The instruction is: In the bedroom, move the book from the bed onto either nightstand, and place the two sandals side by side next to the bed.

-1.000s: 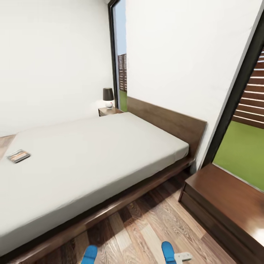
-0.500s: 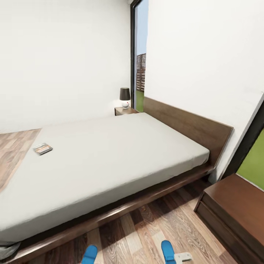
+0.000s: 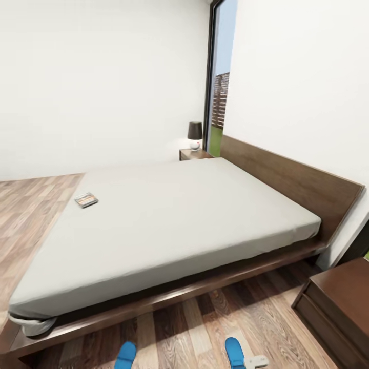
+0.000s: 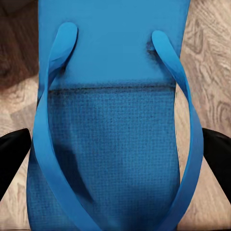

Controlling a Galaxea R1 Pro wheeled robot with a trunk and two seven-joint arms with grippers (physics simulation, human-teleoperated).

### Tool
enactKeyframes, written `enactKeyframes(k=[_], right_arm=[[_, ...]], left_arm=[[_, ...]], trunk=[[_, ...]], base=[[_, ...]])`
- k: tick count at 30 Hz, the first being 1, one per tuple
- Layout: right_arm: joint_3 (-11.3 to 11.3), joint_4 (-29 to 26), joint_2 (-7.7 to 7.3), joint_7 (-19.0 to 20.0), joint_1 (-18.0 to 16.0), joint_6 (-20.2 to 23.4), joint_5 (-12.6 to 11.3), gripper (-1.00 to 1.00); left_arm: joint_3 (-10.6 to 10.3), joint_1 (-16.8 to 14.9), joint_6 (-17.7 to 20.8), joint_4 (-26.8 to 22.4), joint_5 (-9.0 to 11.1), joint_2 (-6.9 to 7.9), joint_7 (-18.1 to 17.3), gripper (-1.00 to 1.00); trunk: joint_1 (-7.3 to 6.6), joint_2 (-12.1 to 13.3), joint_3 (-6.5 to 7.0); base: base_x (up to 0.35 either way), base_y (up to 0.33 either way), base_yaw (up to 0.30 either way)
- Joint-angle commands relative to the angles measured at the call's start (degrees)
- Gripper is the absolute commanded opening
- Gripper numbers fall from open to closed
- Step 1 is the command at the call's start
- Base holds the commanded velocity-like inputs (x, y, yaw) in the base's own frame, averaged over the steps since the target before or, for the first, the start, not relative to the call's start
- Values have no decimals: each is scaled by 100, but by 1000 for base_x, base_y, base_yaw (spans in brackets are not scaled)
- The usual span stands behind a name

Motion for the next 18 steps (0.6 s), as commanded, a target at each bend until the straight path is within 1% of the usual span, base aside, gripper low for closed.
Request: enactKeyframes(k=[1,5,9,18], right_arm=[[-18,5,1,-11,-2,-17,52,-100],[-18,6,1,-11,-2,-19,49,-100],[-18,6,1,-11,-2,-19,43,-100],[-16,7,1,-11,-2,-20,31,-100]], left_arm=[[-47,-5,-22,9,22,-1,31,-100],[-47,-5,-23,9,22,-1,31,-100],[-47,-5,-24,10,22,-1,31,-100],[-47,-5,-22,14,17,-1,31,-100]], trunk=[[-1,-2,-7],[-1,-2,-16],[-1,-2,-24],[-1,-2,-27]], base=[[0,0,223],[0,0,207],[0,0,151],[0,0,58]])
